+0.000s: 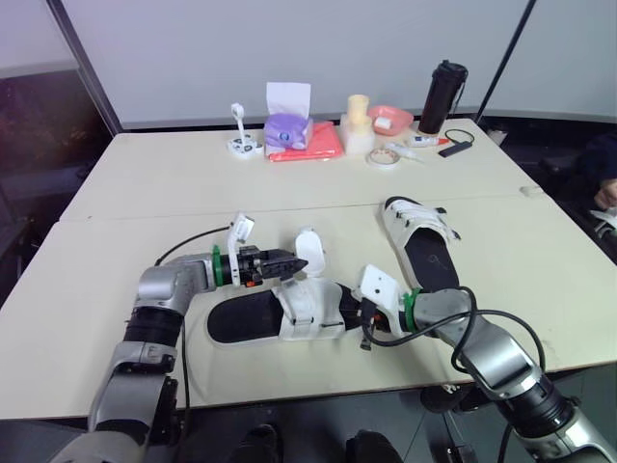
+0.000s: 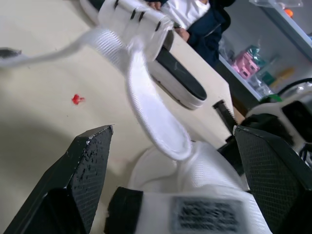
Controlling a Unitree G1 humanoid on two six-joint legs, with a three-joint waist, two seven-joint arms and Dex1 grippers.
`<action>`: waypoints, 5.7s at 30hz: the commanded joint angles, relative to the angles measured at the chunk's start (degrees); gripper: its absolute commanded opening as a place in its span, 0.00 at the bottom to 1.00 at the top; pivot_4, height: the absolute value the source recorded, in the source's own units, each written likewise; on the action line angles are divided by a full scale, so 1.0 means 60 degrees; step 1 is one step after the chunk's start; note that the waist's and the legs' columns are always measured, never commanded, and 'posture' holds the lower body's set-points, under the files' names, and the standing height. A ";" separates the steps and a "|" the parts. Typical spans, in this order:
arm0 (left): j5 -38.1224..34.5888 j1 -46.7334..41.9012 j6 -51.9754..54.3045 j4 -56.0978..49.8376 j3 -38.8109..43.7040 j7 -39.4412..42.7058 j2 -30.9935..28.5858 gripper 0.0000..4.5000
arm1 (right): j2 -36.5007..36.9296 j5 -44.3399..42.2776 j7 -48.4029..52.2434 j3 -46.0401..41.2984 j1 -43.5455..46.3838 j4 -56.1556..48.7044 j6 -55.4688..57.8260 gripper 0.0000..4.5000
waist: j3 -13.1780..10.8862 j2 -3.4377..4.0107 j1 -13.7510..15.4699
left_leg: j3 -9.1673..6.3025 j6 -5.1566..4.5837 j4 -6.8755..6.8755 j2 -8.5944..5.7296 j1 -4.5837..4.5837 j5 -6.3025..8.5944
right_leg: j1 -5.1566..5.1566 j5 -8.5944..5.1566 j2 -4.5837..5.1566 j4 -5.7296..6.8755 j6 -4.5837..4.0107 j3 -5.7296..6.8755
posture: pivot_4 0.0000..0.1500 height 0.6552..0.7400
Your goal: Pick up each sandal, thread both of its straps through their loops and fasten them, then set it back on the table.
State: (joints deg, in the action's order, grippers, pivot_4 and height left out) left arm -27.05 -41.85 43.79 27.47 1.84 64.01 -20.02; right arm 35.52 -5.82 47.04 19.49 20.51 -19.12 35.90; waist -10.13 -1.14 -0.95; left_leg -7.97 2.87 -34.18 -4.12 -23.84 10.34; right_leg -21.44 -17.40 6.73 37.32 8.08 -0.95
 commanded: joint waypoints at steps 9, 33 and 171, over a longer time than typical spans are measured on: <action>-0.0232 -0.2526 -0.1303 0.3695 0.1178 -0.1186 0.1771 0.92 | 0.0026 0.0145 -0.0112 0.0091 -0.0215 0.0005 0.0163 0.00 | -0.0003 -0.0006 0.0027 | 0.0005 0.0000 -0.0006 -0.0006 -0.0007 0.0000 | 0.0002 -0.0003 0.0003 -0.0004 0.0007 0.0003 | 1.00 0.93; -0.0915 -0.3646 -0.0406 0.3423 0.2201 -0.1278 0.1868 0.72 | -0.0071 0.0121 -0.0303 0.0182 -0.0356 -0.0067 0.0211 0.00 | -0.0006 -0.0010 0.0010 | 0.0006 0.0001 -0.0005 -0.0007 -0.0008 0.0000 | 0.0001 -0.0004 0.0002 -0.0003 0.0011 0.0005 | 1.00 0.93; 0.1029 0.3400 -0.2796 -0.5255 -0.1817 0.0104 -0.2173 0.99 | -0.0535 0.0524 0.1015 0.0413 0.1410 0.0947 -0.0563 0.00 | -0.0052 0.0049 0.0031 | 0.0000 -0.0003 -0.0010 -0.0002 -0.0058 0.0001 | -0.0070 -0.0004 0.0008 0.0018 -0.0001 -0.0032 | 1.00 0.93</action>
State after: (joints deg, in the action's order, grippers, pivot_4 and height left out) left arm -20.22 -21.88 26.54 -1.70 -9.49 63.82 -32.03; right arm 31.26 -1.16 51.63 23.48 29.50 -10.60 31.28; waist -10.44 -0.85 -0.77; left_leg -7.98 2.85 -34.23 -4.12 -24.20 10.34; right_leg -21.88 -17.42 6.78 37.43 8.08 -1.14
